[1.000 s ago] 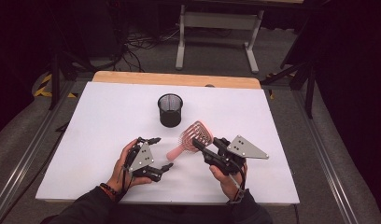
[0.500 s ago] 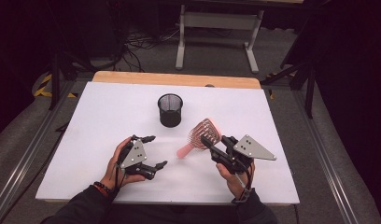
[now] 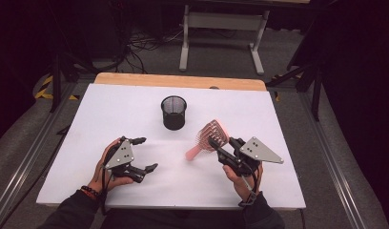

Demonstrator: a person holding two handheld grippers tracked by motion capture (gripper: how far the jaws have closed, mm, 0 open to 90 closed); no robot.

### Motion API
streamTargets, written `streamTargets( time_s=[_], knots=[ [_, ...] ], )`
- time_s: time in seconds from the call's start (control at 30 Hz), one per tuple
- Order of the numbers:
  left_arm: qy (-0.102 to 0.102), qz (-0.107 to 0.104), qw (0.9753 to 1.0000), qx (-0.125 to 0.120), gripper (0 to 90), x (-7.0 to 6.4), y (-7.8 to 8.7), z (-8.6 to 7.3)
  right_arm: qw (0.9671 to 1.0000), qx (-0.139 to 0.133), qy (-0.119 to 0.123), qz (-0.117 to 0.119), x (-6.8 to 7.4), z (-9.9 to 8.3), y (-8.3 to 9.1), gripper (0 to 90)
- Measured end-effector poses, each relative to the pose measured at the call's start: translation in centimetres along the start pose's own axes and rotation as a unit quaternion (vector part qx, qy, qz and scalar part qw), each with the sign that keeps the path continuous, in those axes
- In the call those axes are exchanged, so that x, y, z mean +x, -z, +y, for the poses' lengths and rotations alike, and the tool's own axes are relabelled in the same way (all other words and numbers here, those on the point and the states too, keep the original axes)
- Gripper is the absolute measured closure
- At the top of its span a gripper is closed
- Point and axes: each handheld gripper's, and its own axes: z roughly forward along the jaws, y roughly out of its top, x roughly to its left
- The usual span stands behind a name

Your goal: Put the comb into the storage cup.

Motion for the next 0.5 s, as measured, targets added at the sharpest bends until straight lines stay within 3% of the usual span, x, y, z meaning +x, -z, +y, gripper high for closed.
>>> streamTargets(
  time_s=[0.5],
  knots=[
    [0.016, 0.002, 0.9999, -0.004, 5.6, 0.6, 2.7, -2.0, 0.9998, -0.006, 0.015, -0.016, -0.8, 0.6, -0.4, 64.6]
  ],
)
